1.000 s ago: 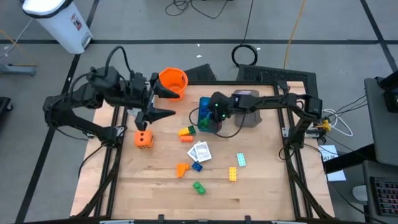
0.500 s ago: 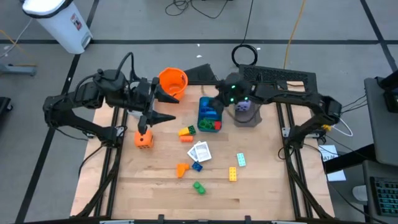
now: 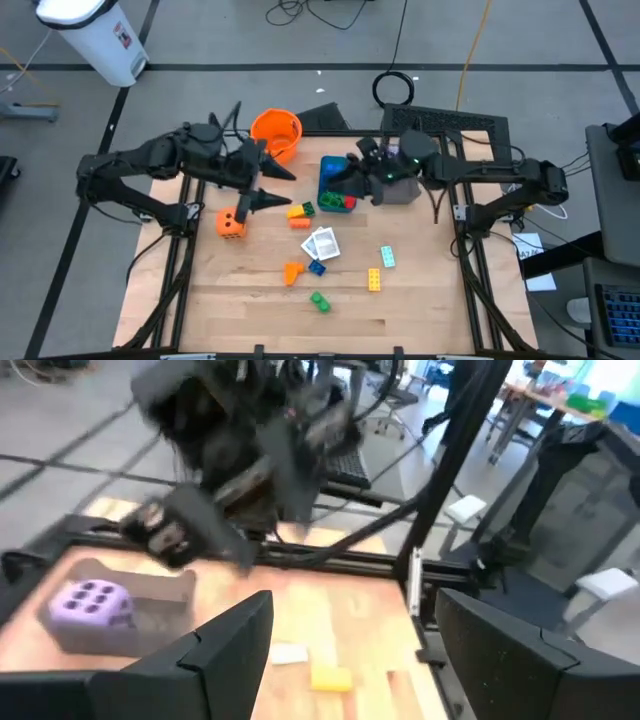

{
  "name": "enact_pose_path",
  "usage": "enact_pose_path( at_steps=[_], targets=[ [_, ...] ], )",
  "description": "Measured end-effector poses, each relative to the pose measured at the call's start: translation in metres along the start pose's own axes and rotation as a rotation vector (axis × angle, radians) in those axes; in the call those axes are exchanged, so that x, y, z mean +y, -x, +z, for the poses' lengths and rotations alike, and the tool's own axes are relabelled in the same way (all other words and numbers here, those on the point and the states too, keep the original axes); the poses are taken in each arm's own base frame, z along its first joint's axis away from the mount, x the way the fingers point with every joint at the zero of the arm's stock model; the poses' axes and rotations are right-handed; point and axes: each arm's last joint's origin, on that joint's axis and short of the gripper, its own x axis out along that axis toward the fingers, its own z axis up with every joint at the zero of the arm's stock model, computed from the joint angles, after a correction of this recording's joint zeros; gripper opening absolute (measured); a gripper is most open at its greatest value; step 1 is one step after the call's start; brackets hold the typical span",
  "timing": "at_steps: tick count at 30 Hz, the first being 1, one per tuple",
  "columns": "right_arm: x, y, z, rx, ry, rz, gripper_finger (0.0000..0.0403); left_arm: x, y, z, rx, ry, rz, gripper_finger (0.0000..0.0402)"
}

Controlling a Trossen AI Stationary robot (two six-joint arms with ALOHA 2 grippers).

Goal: Pick & Place Toys
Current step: Put the yellow game piece into the blue bin

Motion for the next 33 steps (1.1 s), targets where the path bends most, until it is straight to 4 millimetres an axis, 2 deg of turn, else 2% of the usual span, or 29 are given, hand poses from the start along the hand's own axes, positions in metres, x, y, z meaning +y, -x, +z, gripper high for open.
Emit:
enact_pose_path(
  at_steps=[5,10,14,17,27,31,33],
  targets=[
    [0.030,-0.006,0.003,-0.201,-0.059,0.137,0.0169,-0.004,-0.024,-0.007,0.032,0.010,-0.026,0.0283],
    [0.047,-0.004,0.008,-0.485,-0.145,0.131,0.0169,-0.007,-0.036,-0.003,-0.027,-0.006,-0.053,0.0283],
    [0.055,-0.002,0.010,-0.634,-0.196,0.123,0.0169,-0.007,-0.040,0.000,-0.065,-0.013,-0.061,0.0283],
    [0.056,-0.001,0.011,-0.687,-0.214,0.103,0.0169,-0.008,-0.040,0.001,-0.077,-0.015,-0.063,0.0283],
    [0.057,0.000,0.012,-0.697,-0.206,0.110,0.0169,-0.007,-0.040,0.003,-0.094,0.003,-0.048,0.0283],
    [0.057,0.000,0.012,-0.695,-0.051,0.061,0.0169,-0.006,-0.039,0.003,-0.099,0.000,-0.030,0.0283],
    [0.057,-0.002,0.009,-0.635,0.215,0.016,0.0169,-0.005,-0.039,0.003,-0.100,-0.002,-0.027,0.0283]
  ],
)
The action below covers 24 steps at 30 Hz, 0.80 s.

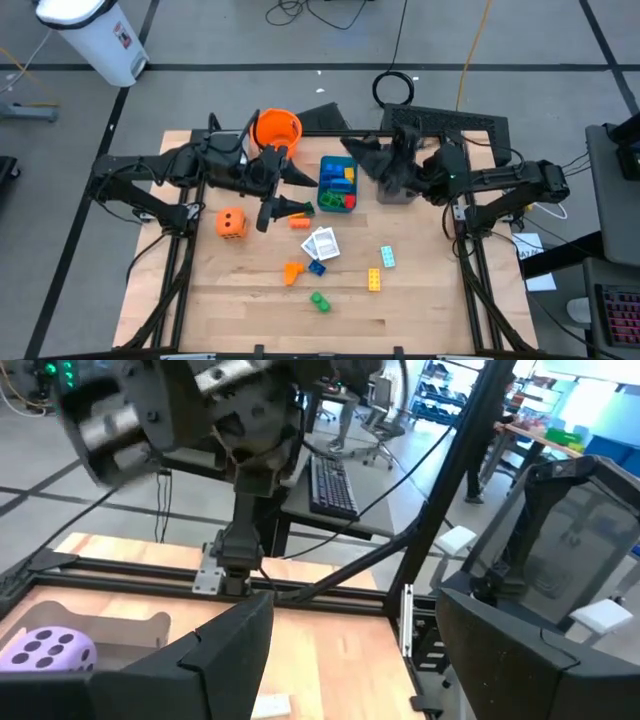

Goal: Pick & Place Toys
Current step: Put the yellow game piece into the blue bin

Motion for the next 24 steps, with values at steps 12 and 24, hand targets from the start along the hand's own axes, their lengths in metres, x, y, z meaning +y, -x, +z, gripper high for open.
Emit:
enact_pose_path(
  at_steps=[12,24],
  targets=[
    [-0.013,0.011,-0.002,0.328,1.758,0.120,0.0169,0.005,0.001,0.001,-0.005,0.025,0.018,0.0283],
    [-0.031,0.013,-0.001,0.497,2.288,0.172,0.0169,0.005,0.001,0.001,-0.007,0.031,0.026,0.0283]
  ],
)
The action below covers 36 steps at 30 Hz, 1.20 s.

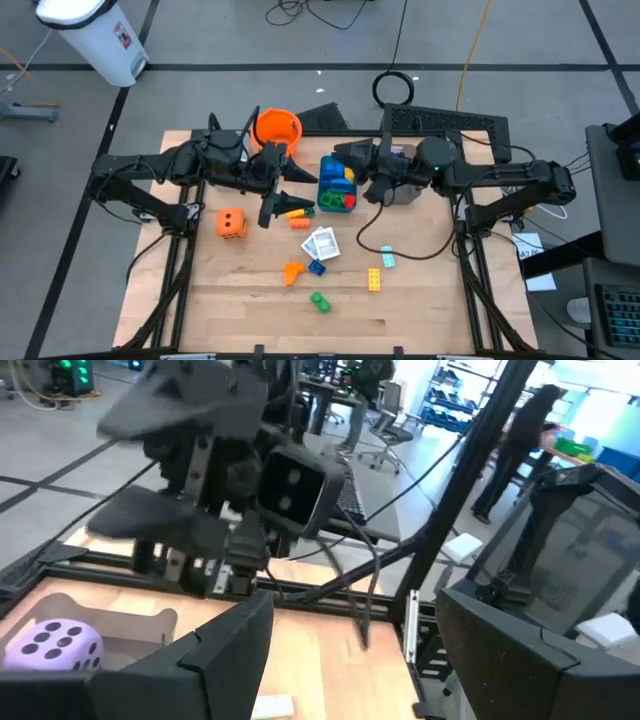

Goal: Pick & Place Toys
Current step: Put the yellow game piece into the blue bin

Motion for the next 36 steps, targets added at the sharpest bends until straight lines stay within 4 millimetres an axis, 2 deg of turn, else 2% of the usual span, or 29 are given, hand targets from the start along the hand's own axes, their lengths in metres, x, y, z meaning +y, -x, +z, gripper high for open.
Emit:
enact_pose_path(
  at_steps=[4,9,15,17,19,24,27,30,33,36],
  targets=[
    [0.002,0.000,0.000,0.009,0.086,0.018,0.0169,0.001,0.000,0.000,-0.009,0.009,0.035,0.0283],
    [0.001,0.000,0.000,0.008,0.104,0.016,0.0169,0.001,0.000,0.000,-0.011,0.024,0.042,0.0283],
    [0.001,0.000,0.000,0.007,-0.039,0.015,0.0169,0.002,0.000,0.001,-0.015,0.024,0.055,0.0283],
    [0.001,0.000,0.002,0.001,-0.176,0.015,0.0169,0.002,0.000,0.001,-0.016,0.026,0.059,0.0283],
    [0.000,0.001,0.007,-0.010,-0.398,0.015,0.0169,0.002,0.000,0.001,-0.016,0.029,0.059,0.0283],
    [-0.009,0.004,0.022,-0.094,-1.216,-0.029,0.0169,-0.001,0.000,-0.004,0.038,0.059,0.037,0.0283],
    [-0.011,0.005,0.023,-0.115,-1.576,-0.019,0.0169,-0.001,-0.001,-0.016,0.143,0.067,0.053,0.0283],
    [-0.008,0.004,0.024,-0.107,-1.741,0.028,0.0169,-0.001,-0.006,-0.031,0.272,0.075,0.078,0.0282],
    [-0.008,0.009,0.033,-0.128,-1.769,0.119,0.0169,0.000,-0.014,-0.046,0.394,0.074,0.098,0.0282],
    [-0.006,0.015,0.047,-0.075,-1.757,0.156,0.0169,0.001,-0.022,-0.063,0.516,0.062,0.133,0.0282]
  ],
)
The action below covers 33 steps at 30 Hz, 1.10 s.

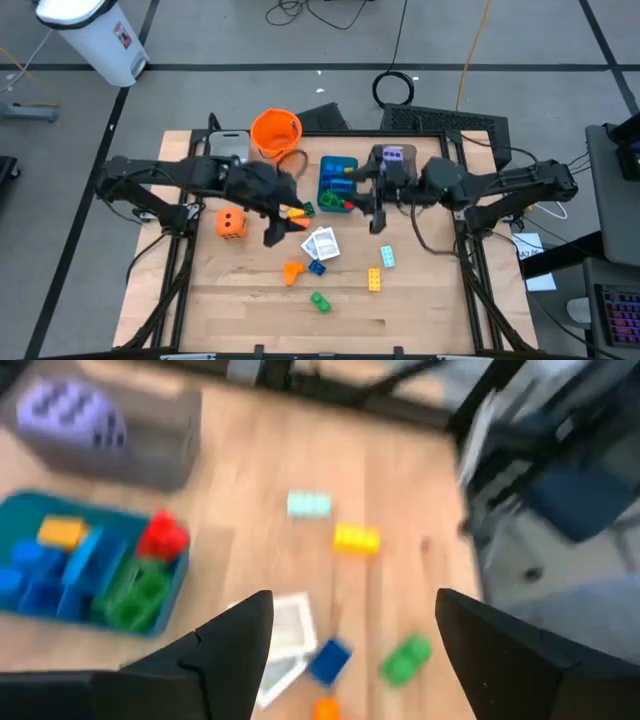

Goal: Pick & Place Toys
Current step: Put the yellow game piece into the blue bin

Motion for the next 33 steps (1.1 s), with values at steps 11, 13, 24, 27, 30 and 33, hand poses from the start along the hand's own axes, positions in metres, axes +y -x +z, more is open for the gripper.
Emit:
enact_pose_path(
  at_steps=[11,13,24,27,30,33],
  targets=[
    [0.054,0.031,-0.006,0.150,0.133,-0.205,0.0169,0.041,-0.068,-0.071,0.258,-0.021,0.240,0.0282],
    [0.061,0.038,-0.004,0.157,0.151,-0.222,0.0169,0.053,-0.075,-0.083,0.274,-0.007,0.299,0.0282],
    [0.080,0.063,0.006,0.162,0.155,-0.207,0.0169,0.088,-0.091,-0.110,0.226,0.110,0.452,0.0282],
    [0.084,0.066,0.002,0.190,0.154,-0.188,0.0169,0.091,-0.102,-0.109,0.191,0.118,0.449,0.0282],
    [0.085,0.067,-0.001,0.212,0.126,-0.186,0.0169,0.093,-0.113,-0.111,0.192,0.112,0.449,0.0282],
    [0.085,0.068,-0.003,0.224,0.097,-0.189,0.0169,0.098,-0.125,-0.118,0.244,0.090,0.459,0.0282]
  ],
)
